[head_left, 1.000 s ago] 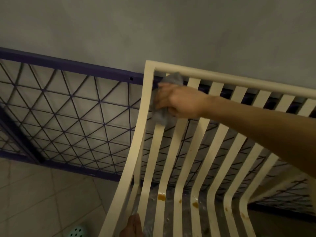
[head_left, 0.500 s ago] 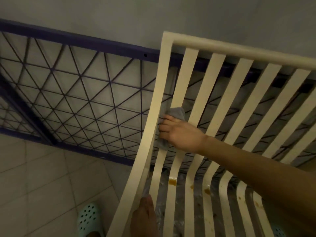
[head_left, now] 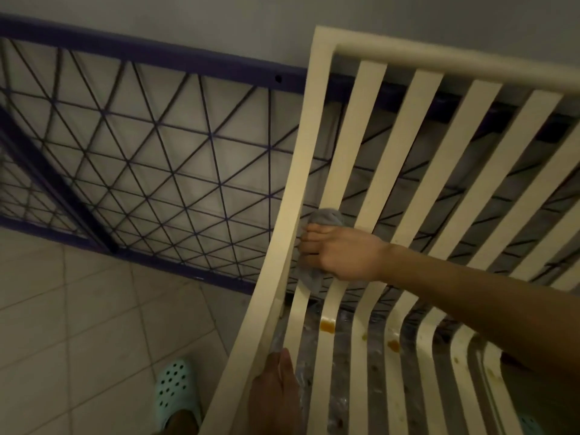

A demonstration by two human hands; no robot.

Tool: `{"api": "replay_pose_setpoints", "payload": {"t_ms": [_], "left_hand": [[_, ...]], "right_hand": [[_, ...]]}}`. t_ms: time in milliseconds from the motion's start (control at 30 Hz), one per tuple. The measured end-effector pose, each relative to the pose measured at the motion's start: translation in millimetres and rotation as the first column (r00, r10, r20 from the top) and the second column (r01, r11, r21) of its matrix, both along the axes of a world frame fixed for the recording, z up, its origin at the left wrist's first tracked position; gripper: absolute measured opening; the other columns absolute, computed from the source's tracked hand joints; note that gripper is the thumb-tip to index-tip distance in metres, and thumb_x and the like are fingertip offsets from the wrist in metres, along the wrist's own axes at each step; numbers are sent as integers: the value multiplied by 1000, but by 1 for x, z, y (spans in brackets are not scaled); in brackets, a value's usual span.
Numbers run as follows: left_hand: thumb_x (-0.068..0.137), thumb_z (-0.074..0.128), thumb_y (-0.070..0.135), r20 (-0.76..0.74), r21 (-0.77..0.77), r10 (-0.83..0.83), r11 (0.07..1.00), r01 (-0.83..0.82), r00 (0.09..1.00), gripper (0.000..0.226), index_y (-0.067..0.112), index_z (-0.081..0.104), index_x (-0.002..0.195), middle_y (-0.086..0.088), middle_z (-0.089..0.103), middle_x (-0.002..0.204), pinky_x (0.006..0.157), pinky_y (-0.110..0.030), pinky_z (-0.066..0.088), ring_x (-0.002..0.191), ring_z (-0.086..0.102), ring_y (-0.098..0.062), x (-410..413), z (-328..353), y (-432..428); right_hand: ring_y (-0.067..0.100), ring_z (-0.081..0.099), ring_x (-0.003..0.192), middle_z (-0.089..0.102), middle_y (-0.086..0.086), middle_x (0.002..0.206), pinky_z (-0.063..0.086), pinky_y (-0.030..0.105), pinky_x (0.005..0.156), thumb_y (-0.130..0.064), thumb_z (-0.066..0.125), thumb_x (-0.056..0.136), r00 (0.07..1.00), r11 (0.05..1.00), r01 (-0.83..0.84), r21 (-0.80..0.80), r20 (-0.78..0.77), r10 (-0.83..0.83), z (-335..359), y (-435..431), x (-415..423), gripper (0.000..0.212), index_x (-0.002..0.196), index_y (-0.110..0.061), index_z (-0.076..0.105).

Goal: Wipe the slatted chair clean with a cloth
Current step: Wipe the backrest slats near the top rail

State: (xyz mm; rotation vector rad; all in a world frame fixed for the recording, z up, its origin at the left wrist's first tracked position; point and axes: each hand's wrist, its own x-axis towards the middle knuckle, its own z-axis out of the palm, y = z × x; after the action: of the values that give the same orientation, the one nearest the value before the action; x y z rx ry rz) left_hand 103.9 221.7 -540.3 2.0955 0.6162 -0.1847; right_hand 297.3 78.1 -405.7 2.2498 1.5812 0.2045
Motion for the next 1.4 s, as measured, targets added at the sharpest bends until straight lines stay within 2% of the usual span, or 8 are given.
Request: {"api": "replay_pose_setpoints", "payload": {"t_ms": [167, 433, 633, 733, 867, 1067, 1233, 1400], "left_hand": [[73, 5, 86, 27, 62, 94, 993, -95, 995, 93, 23, 70, 91, -13, 69, 73, 64, -28, 46, 67, 63, -26, 1, 2, -3], [98, 40, 42, -49, 11, 47, 999, -47, 998, 36, 19, 67, 105, -16, 69, 97, 81, -32, 47, 94, 63, -31, 1, 9, -1], [97, 41, 43, -26, -72, 60, 996, -61, 998, 41, 15, 71, 100, -16, 71, 97, 83, -32, 50, 93, 65, -31, 3, 1, 5], [85, 19, 76, 19, -139, 111, 984, -107, 994, 87, 9, 72, 101, -16, 71, 94, 78, -25, 45, 90, 66, -29, 1, -2, 5], [99, 37, 45, -29, -172, 109, 979, -113, 994, 43, 16, 68, 108, -10, 70, 104, 76, -23, 45, 99, 64, -26, 3, 7, 3], [98, 43, 39, 6, -65, 35, 997, -34, 999, 35, 20, 68, 113, -8, 71, 104, 85, -29, 51, 96, 66, -24, 2, 4, 2], [98, 39, 45, -44, -43, 68, 997, -70, 997, 36, 27, 70, 101, -10, 72, 93, 81, -31, 50, 88, 66, -25, 6, 5, 2], [97, 43, 43, -52, -68, 63, 995, -67, 997, 33, 25, 70, 104, -16, 70, 91, 82, -32, 50, 89, 65, -31, 4, 10, 2]], "right_hand": [[19, 52, 117, 63, -4, 116, 13, 31, 116, -21, 53, 89, 999, 996, -37, -85, -5, 37, 80, -7, 26, 27, 112, -22, 67], [25, 55, 114, 65, 5, 112, 20, 46, 118, -24, 39, 85, 992, 996, 64, 62, 107, -70, 194, -21, 46, 40, 112, -15, 67], [30, 56, 98, 62, 6, 92, 25, 47, 116, -21, 45, 84, 949, 943, 139, 301, 231, -214, 144, -3, 31, 25, 95, -13, 65], [30, 56, 92, 61, 7, 89, 30, 49, 111, -21, 49, 84, 970, 957, 128, 259, 168, -176, 90, 2, 15, 21, 91, -12, 66], [29, 57, 99, 64, 8, 98, 22, 44, 116, -17, 44, 87, 977, 963, 176, 204, 85, -197, 12, 8, -10, 26, 95, -11, 68], [30, 55, 114, 66, 9, 111, 22, 43, 116, -15, 47, 88, 947, 947, 317, 45, 33, -318, -84, 34, -45, 28, 103, -9, 69], [26, 66, 94, 71, 3, 88, 47, 36, 96, -22, 86, 63, 974, 976, 217, 5, 68, -217, -59, 32, -33, 19, 76, -15, 73], [24, 62, 79, 64, 0, 72, 41, 35, 90, -14, 81, 65, 974, 995, 97, 3, 203, -96, 16, 19, 1, 14, 68, -17, 68]]}}
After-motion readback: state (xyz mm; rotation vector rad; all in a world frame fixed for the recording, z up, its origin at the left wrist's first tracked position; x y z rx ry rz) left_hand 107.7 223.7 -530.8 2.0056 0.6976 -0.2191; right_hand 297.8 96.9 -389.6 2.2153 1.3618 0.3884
